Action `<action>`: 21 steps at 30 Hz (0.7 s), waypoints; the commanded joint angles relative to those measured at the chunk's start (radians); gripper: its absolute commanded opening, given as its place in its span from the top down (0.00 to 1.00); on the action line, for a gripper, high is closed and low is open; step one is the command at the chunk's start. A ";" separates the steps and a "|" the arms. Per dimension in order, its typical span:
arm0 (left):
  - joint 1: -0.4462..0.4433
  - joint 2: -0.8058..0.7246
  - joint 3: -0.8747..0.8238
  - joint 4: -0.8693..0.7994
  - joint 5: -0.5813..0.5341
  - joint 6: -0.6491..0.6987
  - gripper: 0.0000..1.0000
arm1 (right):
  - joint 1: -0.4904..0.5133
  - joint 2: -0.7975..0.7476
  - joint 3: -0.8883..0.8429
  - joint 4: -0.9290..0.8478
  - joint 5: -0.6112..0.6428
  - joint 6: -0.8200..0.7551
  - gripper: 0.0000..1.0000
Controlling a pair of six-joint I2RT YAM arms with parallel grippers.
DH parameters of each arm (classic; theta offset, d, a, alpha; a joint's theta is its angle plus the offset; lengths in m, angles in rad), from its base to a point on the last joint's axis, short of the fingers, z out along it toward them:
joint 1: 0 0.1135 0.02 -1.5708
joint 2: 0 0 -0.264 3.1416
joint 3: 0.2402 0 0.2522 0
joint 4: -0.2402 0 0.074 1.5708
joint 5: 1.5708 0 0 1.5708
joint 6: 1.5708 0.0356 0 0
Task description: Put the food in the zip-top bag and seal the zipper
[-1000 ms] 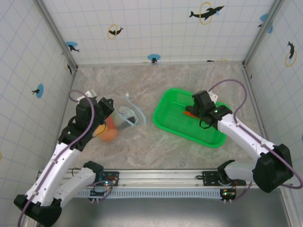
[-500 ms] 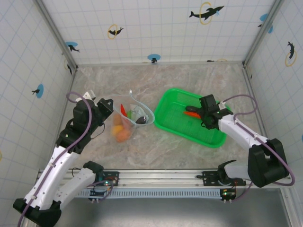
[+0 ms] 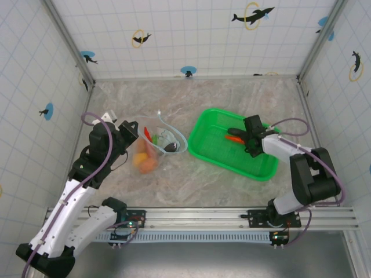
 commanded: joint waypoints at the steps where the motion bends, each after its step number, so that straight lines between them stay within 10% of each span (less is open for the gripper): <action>1: 0.004 -0.006 0.047 0.023 -0.018 0.035 1.00 | -0.031 0.107 0.073 0.046 0.000 -0.168 0.39; 12: 0.004 -0.004 0.070 0.015 -0.016 0.039 1.00 | -0.094 0.222 0.185 0.179 -0.226 -0.438 0.57; 21: 0.004 0.003 0.053 0.037 0.015 0.031 1.00 | -0.088 -0.001 0.077 0.255 -0.253 -0.417 0.64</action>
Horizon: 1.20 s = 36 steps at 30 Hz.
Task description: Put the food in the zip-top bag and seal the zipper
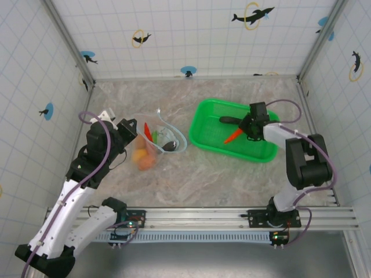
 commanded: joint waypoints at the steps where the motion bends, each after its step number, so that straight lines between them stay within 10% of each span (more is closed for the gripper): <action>1: 0.004 0.003 0.017 0.043 0.022 0.007 1.00 | 0.009 -0.119 -0.055 0.055 -0.014 0.000 0.64; 18: 0.004 0.052 -0.005 0.079 0.097 -0.025 1.00 | 0.337 -0.520 0.025 0.149 0.272 -0.214 0.65; 36: 0.003 0.075 0.000 0.083 0.113 -0.049 1.00 | 0.777 -0.329 -0.065 1.008 0.250 -0.645 0.65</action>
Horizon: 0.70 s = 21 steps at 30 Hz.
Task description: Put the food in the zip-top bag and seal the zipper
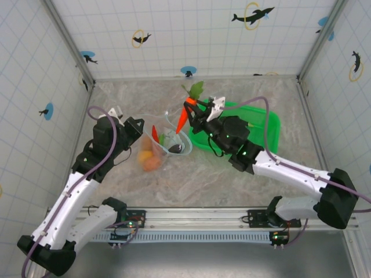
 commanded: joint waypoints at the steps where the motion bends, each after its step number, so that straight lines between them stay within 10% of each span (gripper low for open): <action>1: 0.003 0.001 0.002 0.050 0.019 -0.016 1.00 | 0.032 0.048 -0.064 0.326 -0.038 -0.113 0.65; 18: 0.004 0.028 0.032 0.053 0.044 -0.026 1.00 | 0.106 0.398 -0.065 0.675 -0.003 -0.137 0.63; 21: 0.004 0.027 0.033 0.053 0.043 -0.026 1.00 | 0.109 0.436 -0.063 0.674 -0.011 -0.106 0.46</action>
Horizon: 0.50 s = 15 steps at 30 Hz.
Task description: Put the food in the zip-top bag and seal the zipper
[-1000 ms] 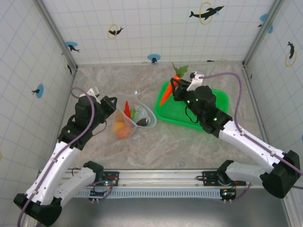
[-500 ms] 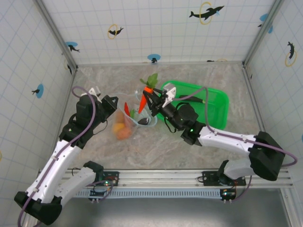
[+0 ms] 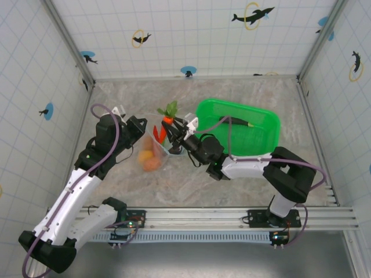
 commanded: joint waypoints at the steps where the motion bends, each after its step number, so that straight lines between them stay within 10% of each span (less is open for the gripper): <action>1: 0.004 -0.007 0.031 0.033 0.009 -0.006 1.00 | 0.008 0.030 0.008 0.093 -0.002 0.035 0.33; 4: 0.004 -0.013 0.031 0.030 0.003 -0.002 1.00 | 0.009 0.022 -0.008 0.077 0.001 0.032 0.16; 15: 0.004 -0.020 0.015 0.033 -0.006 0.000 1.00 | -0.042 -0.138 -0.032 -0.139 -0.085 0.020 0.20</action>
